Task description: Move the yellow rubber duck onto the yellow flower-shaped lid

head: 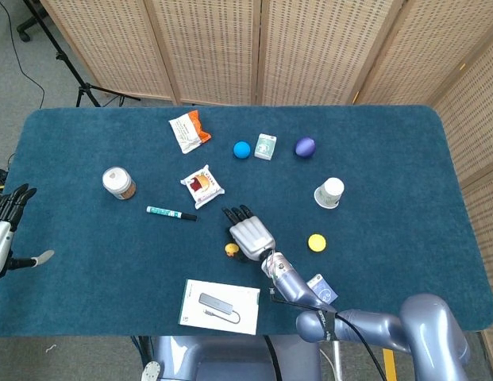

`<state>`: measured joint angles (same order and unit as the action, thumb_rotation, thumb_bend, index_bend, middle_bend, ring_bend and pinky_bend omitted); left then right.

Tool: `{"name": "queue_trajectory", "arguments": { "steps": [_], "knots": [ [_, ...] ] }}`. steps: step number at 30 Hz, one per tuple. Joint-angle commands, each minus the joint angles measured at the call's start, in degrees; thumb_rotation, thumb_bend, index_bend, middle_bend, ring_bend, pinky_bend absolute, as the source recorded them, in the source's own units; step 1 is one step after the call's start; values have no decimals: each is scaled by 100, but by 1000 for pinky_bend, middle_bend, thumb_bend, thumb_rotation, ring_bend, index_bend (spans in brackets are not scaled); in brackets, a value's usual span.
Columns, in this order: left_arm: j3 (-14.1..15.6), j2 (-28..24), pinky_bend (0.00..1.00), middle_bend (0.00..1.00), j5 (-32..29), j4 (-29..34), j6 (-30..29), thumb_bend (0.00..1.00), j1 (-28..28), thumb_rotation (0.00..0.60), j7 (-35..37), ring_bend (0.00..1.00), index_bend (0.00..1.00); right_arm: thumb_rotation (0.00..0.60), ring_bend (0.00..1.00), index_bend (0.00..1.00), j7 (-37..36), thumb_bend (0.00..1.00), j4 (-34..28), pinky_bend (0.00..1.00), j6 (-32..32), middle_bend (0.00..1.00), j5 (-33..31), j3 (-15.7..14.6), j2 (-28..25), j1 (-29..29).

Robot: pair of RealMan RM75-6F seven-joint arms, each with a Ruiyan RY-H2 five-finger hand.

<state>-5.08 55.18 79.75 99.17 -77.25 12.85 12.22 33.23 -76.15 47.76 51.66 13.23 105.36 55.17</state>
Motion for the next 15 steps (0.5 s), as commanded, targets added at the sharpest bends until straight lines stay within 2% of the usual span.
{"name": "queue_trajectory", "arguments": {
  "steps": [1,9,15],
  "knots": [
    [-4,-2,0,0,8,-1,5,19,-5,600,8,0,0,600,0,522,-22,363,-16,0,16,0,4,-22,-15,4],
    [-13,-7,0,0,18,-2,36,21,-13,600,2,0,0,600,0,537,-140,363,-61,0,99,0,32,-15,-32,13],
    [-23,-14,0,0,10,-7,72,21,-12,600,8,0,0,600,0,543,-197,365,-324,0,305,0,108,96,-295,-22]
  ]
}}
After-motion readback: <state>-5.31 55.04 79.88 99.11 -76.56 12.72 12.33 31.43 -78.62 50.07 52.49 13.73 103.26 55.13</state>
